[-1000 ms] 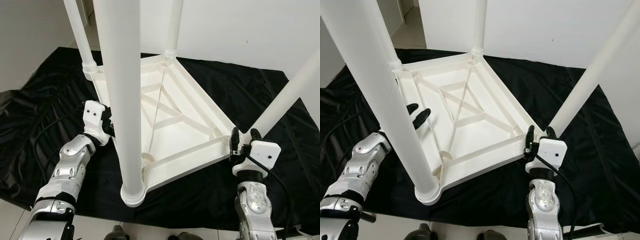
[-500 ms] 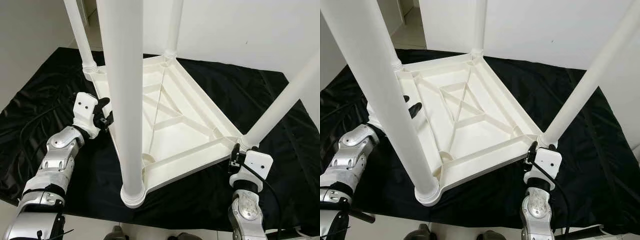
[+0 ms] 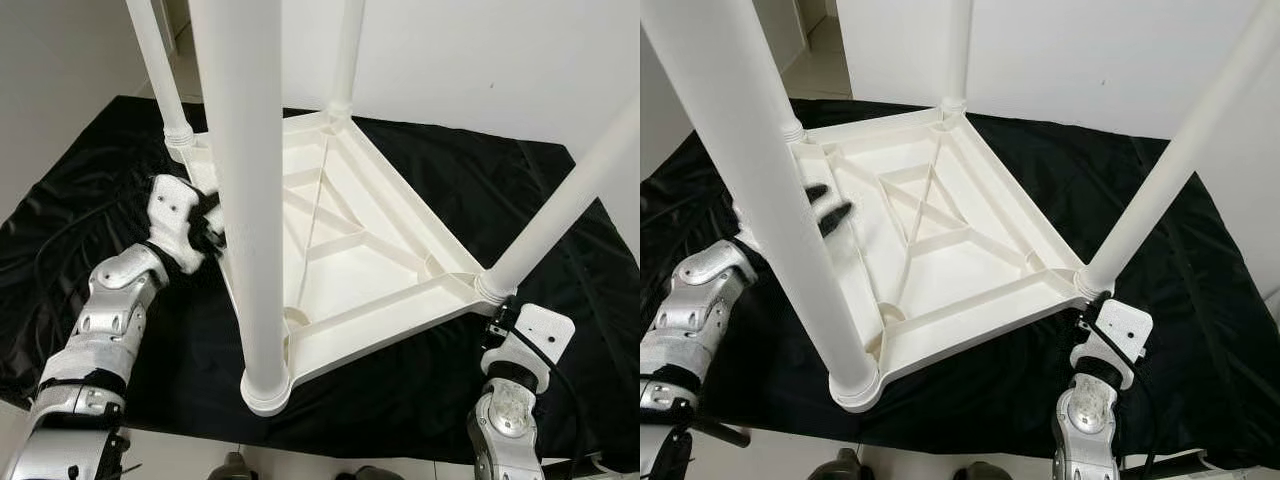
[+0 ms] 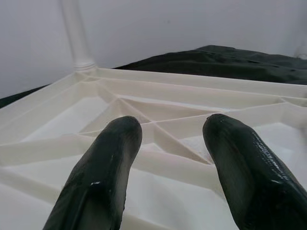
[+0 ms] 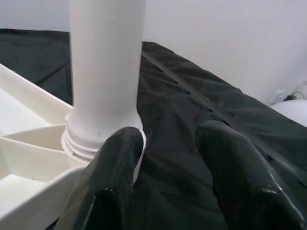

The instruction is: Building children table

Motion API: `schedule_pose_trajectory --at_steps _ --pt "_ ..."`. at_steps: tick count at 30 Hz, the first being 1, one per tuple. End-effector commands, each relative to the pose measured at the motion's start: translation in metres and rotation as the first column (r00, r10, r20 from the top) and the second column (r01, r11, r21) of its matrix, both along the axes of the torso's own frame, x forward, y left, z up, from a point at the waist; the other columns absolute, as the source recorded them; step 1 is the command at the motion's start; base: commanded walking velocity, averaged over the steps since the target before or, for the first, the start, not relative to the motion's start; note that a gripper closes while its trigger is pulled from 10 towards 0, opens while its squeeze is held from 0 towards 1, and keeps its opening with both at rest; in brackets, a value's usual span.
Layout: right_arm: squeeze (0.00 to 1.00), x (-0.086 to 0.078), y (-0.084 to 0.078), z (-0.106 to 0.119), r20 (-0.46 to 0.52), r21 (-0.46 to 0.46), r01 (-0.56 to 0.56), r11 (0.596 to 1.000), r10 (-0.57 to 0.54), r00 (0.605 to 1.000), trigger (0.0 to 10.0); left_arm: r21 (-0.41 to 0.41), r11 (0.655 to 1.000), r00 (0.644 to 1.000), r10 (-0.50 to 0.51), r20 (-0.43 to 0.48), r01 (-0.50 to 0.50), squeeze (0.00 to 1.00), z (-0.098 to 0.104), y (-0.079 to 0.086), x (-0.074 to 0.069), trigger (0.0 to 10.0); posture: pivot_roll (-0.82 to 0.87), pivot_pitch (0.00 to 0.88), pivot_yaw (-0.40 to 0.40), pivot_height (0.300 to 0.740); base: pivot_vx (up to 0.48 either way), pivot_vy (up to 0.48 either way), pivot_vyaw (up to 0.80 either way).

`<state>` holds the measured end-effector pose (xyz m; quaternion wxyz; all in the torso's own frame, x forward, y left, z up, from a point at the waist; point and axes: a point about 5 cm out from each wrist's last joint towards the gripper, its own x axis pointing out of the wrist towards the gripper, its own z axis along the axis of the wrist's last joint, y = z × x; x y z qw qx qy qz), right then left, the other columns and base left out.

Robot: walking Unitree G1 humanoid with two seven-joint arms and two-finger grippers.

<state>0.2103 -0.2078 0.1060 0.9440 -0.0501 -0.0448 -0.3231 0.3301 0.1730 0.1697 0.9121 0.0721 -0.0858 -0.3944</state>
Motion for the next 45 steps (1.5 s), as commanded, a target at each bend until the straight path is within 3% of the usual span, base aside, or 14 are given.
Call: schedule_pose_trajectory --at_steps 1,9,13,18,21,25,28,32,39,45 --pt "0.00 -0.002 0.003 -0.005 -0.014 0.048 0.063 0.997 -0.062 0.998 10.0 0.008 0.999 0.999 -0.050 -0.012 0.050 0.00 0.001 -0.004 -0.005 10.0 0.04 0.022 -0.025 0.740 0.000 0.000 0.00" --pt "0.00 -0.004 -0.013 0.001 0.012 0.025 0.203 0.979 -0.203 0.979 10.0 0.011 0.991 0.991 -0.135 -0.019 0.135 0.00 0.006 -0.011 -0.015 10.0 0.04 0.031 -0.024 0.740 0.000 0.000 0.00" --pt "0.00 0.018 -0.028 0.018 0.083 0.009 0.238 0.971 -0.238 0.968 10.0 -0.004 0.973 0.972 -0.229 -0.057 0.229 0.00 0.012 -0.015 -0.027 10.0 0.04 0.032 -0.020 0.740 0.000 0.000 0.00" --pt "0.00 0.051 -0.029 0.042 0.166 -0.012 0.191 0.982 -0.186 0.968 10.0 0.007 0.936 0.932 -0.349 -0.095 0.351 0.00 0.019 -0.020 -0.041 10.0 0.06 0.027 -0.029 0.740 0.000 0.000 0.00" --pt "0.00 0.058 -0.028 0.046 0.179 0.000 0.182 0.983 -0.179 0.967 10.0 0.012 0.929 0.925 -0.367 -0.103 0.370 0.00 0.021 -0.021 -0.046 10.0 0.07 0.028 -0.031 0.740 0.000 0.000 0.00" --pt "0.00 0.081 -0.022 0.061 0.214 -0.036 0.112 0.993 -0.102 0.972 10.0 -0.002 0.905 0.896 -0.422 -0.138 0.426 0.00 0.023 -0.024 -0.058 10.0 0.07 0.026 -0.034 0.740 0.000 0.000 0.00" --pt "0.00 0.084 -0.021 0.063 0.216 -0.033 0.106 0.994 -0.097 0.972 10.0 -0.009 0.901 0.891 -0.430 -0.148 0.433 0.00 0.023 -0.025 -0.060 10.0 0.07 0.026 -0.034 0.740 0.000 0.000 0.00" --pt "0.00 0.105 -0.021 0.077 0.232 -0.023 0.052 0.998 -0.045 0.972 10.0 -0.063 0.900 0.885 -0.436 -0.165 0.432 0.00 0.030 -0.027 -0.071 10.0 0.07 0.022 -0.024 0.740 0.000 0.000 0.00" --pt "0.00 0.116 -0.022 0.084 0.233 -0.018 0.020 1.000 -0.016 0.972 10.0 -0.084 0.902 0.883 -0.432 -0.183 0.424 0.00 0.033 -0.026 -0.077 10.0 0.07 0.021 -0.025 0.740 0.000 0.000 0.00" --pt "0.00 0.141 -0.011 0.083 0.176 0.004 -0.144 0.990 0.142 0.974 10.0 -0.095 0.891 0.868 -0.453 -0.203 0.443 0.00 0.036 -0.026 -0.084 10.0 0.09 0.028 -0.036 0.740 0.000 0.000 0.00"
